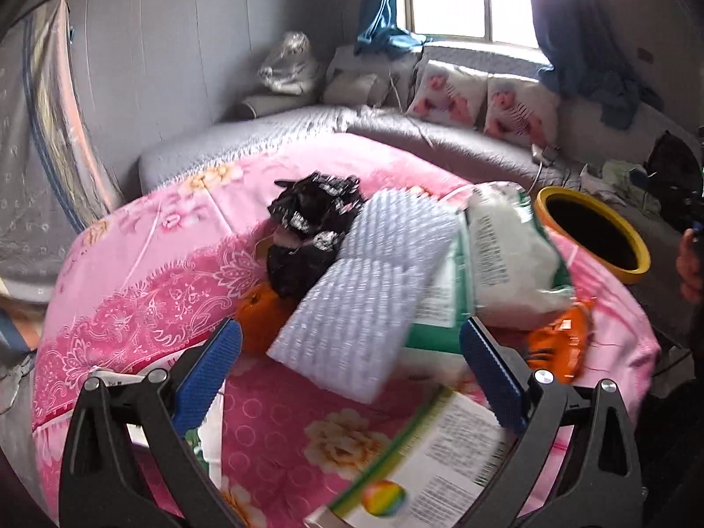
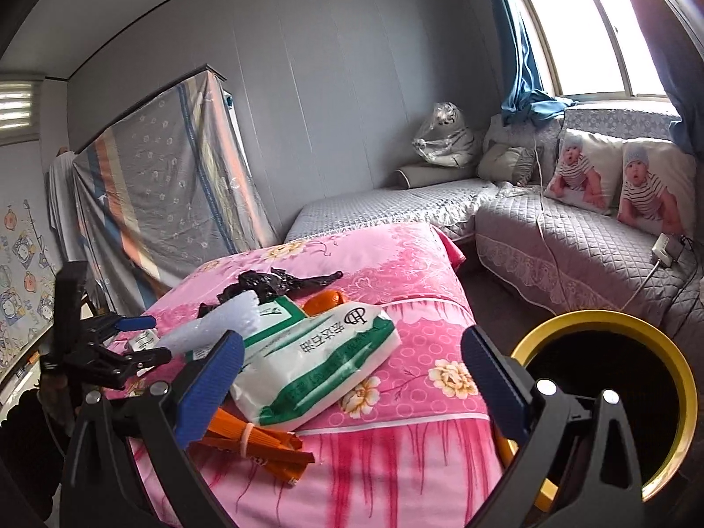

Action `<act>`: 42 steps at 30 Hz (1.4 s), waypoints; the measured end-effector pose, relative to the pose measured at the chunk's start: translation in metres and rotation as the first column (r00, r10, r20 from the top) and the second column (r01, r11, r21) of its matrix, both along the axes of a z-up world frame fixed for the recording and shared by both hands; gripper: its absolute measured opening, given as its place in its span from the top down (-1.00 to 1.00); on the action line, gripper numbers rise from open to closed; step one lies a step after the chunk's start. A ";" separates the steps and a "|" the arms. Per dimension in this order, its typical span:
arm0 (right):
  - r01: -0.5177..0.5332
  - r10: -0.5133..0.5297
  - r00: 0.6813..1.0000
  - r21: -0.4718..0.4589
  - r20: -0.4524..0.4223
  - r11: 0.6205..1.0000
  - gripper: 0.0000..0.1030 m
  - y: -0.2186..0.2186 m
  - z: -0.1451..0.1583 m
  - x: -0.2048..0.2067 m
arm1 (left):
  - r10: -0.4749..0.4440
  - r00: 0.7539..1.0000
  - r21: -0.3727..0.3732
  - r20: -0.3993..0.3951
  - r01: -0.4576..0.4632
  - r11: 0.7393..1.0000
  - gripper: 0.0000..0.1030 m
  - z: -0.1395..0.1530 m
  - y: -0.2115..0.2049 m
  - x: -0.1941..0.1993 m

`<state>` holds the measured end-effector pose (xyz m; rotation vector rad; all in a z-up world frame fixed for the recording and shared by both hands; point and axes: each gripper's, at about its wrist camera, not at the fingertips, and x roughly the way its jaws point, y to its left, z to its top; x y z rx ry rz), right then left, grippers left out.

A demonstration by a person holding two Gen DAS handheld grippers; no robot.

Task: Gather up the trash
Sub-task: 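Grasp the white foam net with the left gripper while the right grasps the orange wrapper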

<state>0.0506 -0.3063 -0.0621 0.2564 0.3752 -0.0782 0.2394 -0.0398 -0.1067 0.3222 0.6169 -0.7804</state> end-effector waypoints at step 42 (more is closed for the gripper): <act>-0.469 0.370 0.881 -0.660 -0.297 0.587 -0.43 0.143 -0.051 0.020 | 0.042 0.997 -0.315 -0.059 -0.059 0.947 0.42 0.033 0.047 -0.037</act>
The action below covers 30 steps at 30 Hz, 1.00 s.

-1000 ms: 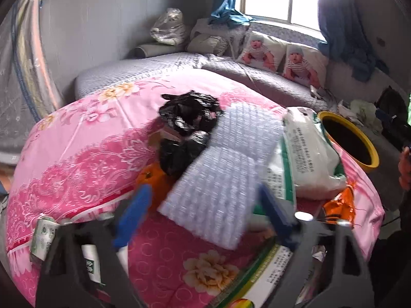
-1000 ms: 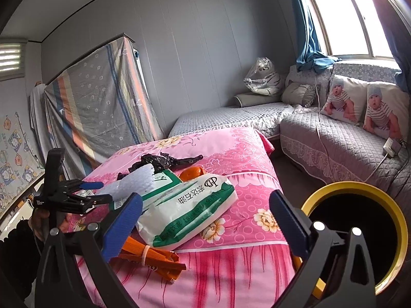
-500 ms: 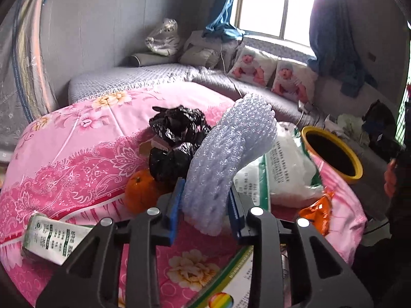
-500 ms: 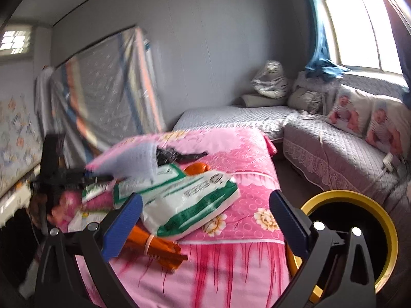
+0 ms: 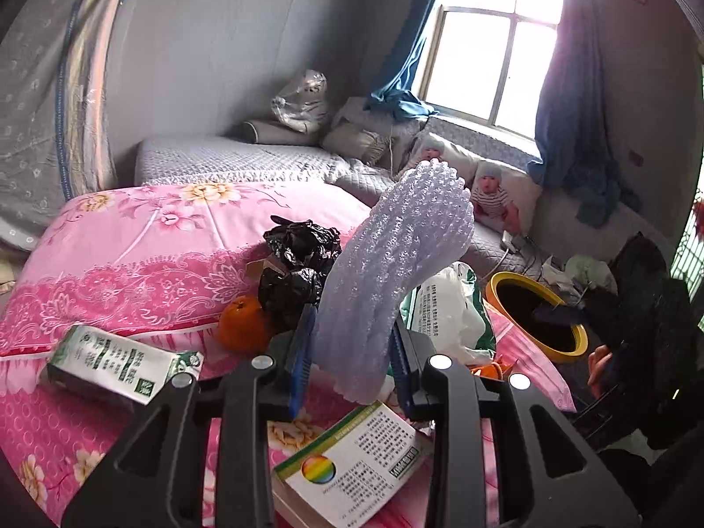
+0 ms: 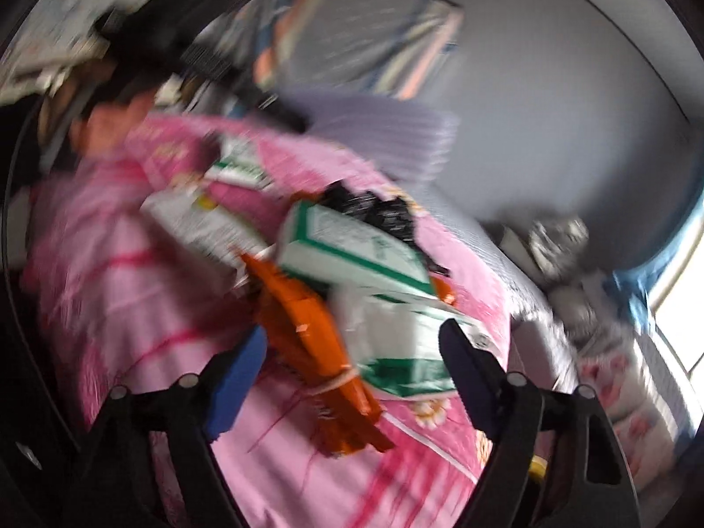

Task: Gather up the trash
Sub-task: 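Grasp the white foam net with the left gripper while the right grasps the orange wrapper, then carry the foam net and orange wrapper to the yellow bin and release both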

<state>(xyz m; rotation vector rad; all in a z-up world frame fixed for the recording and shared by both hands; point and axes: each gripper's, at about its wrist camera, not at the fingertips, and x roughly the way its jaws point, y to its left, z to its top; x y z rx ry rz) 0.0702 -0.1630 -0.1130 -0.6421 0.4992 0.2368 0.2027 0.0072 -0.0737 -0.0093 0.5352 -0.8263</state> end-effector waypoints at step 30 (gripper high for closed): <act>0.058 -0.015 0.997 0.634 -0.073 0.771 0.38 -0.089 0.079 -0.007 | 0.012 1.000 -0.072 0.024 -0.011 0.997 0.40 0.016 -0.005 -0.041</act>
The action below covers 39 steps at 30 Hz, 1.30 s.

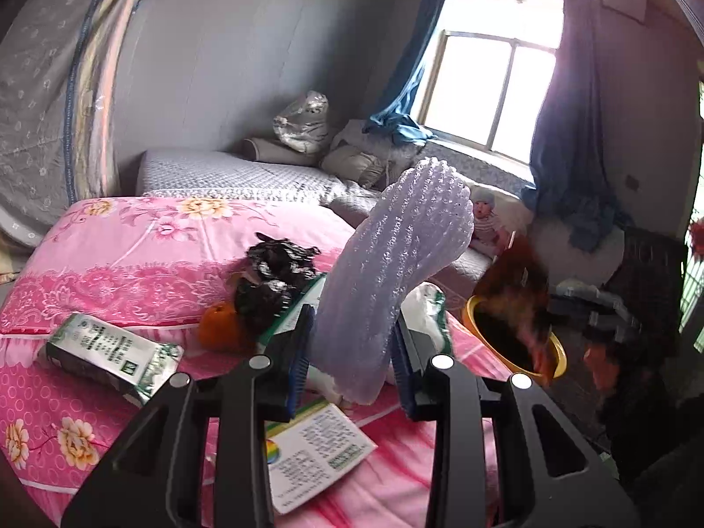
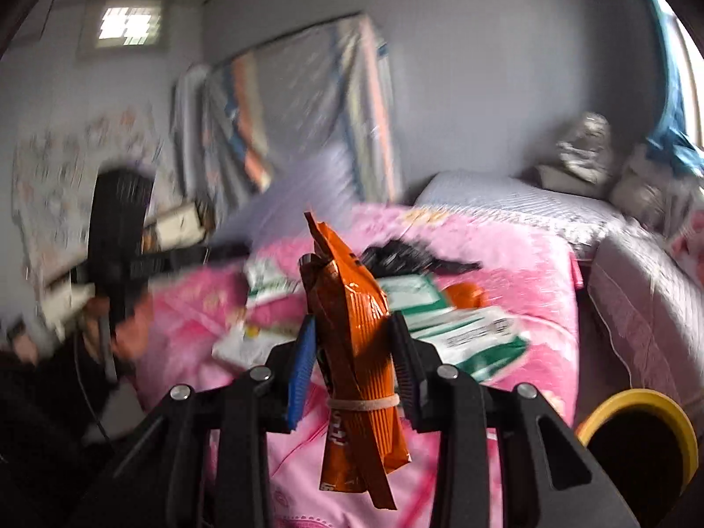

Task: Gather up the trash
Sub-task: 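Carry the foam net and orange wrapper to the yellow bin and release both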

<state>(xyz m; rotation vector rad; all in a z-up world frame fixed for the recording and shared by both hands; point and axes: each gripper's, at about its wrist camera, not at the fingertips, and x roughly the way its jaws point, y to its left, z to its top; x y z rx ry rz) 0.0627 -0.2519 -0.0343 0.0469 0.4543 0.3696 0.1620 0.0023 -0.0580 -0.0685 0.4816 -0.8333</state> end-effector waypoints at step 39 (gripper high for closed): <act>0.831 -0.800 0.554 0.206 -0.230 0.516 0.38 -0.281 -0.096 -0.060 | -0.367 0.930 0.131 0.026 0.361 0.923 0.37 0.030 -0.320 -0.043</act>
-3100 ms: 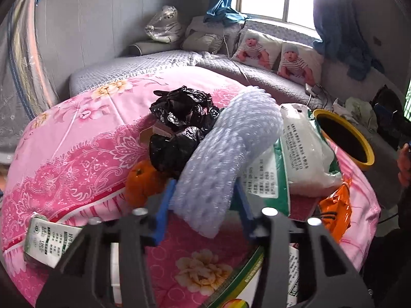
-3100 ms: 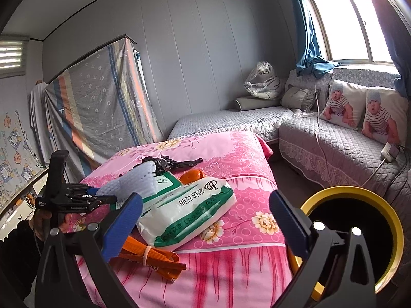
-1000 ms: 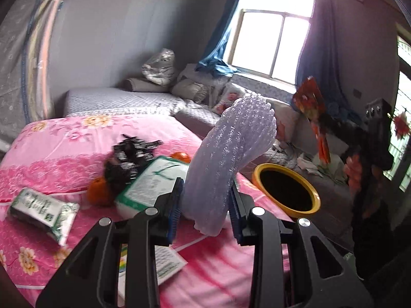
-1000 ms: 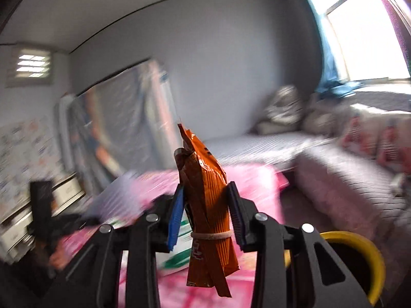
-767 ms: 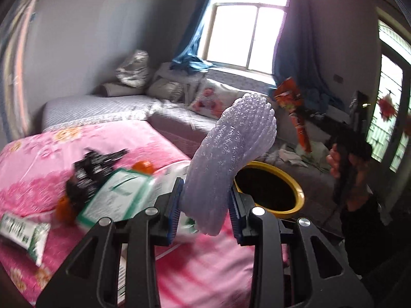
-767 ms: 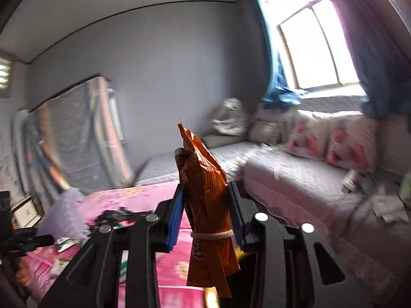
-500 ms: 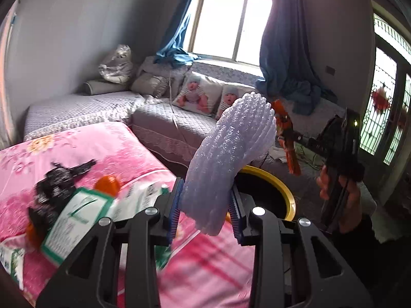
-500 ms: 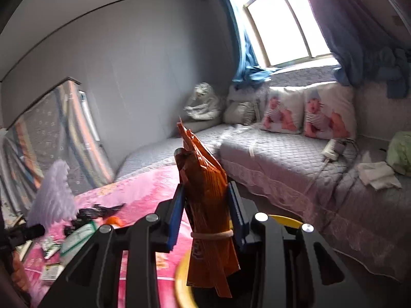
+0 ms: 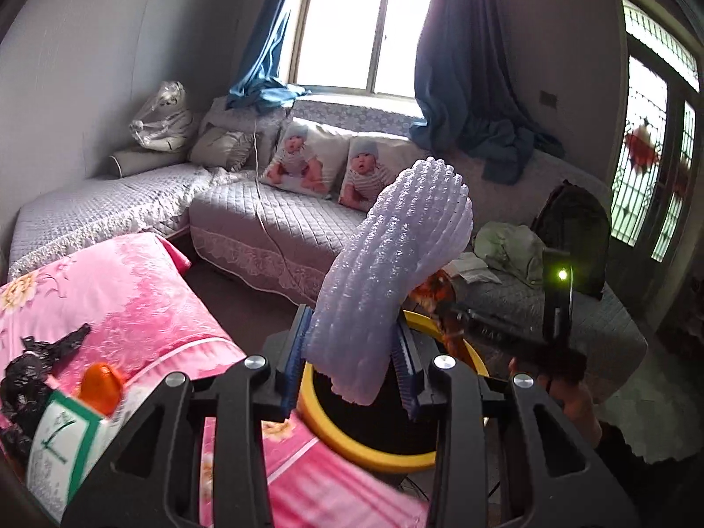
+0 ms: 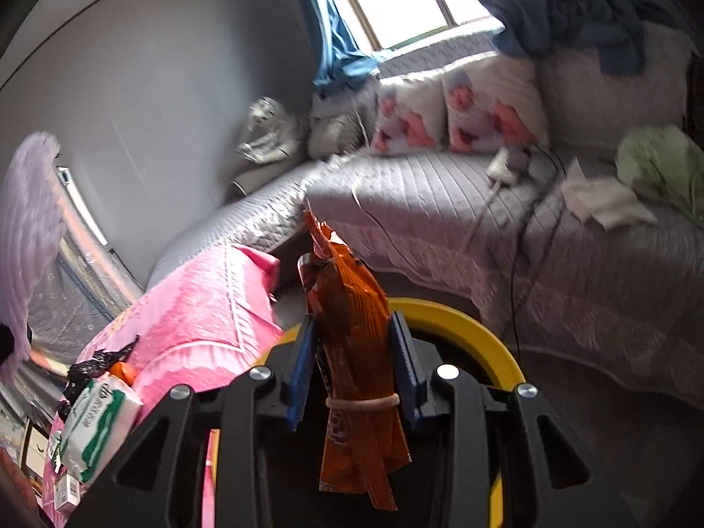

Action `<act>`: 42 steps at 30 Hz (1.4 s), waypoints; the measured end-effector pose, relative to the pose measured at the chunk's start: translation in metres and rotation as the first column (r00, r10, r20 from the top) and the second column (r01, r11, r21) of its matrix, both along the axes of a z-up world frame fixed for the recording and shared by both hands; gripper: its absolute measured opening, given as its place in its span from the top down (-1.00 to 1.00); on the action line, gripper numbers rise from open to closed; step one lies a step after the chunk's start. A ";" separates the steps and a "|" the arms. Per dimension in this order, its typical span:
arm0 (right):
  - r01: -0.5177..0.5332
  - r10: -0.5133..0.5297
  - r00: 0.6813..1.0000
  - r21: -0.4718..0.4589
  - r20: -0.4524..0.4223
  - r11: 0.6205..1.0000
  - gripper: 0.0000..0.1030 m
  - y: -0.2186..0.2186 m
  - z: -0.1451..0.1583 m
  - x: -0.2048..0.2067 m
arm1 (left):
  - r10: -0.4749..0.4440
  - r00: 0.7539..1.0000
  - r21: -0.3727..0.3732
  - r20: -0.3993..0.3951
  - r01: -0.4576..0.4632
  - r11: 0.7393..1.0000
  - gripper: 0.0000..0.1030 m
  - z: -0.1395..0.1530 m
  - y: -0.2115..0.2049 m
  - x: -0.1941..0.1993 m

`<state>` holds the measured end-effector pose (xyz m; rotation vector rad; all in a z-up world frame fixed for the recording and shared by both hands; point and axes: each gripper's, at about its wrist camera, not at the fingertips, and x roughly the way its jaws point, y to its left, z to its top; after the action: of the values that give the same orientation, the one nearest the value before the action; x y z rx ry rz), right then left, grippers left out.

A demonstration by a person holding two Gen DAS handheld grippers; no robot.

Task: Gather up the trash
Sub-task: 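Carry the foam net and orange wrapper to the yellow bin and release both, then grasp the white-and-green milk carton on the bed with the right gripper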

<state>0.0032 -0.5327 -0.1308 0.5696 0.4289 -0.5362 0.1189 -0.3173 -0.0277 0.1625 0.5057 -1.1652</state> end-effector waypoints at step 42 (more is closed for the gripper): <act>0.002 0.014 0.982 -0.081 0.190 0.997 -0.69 0.062 0.069 -0.042 | 0.718 0.688 -0.441 0.108 -0.614 0.655 -0.84 0.085 0.105 -0.005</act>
<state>-0.0390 -0.4708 -0.0618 0.5363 0.2267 -0.4860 0.1135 -0.2122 0.0569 -0.1930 0.0554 -0.4563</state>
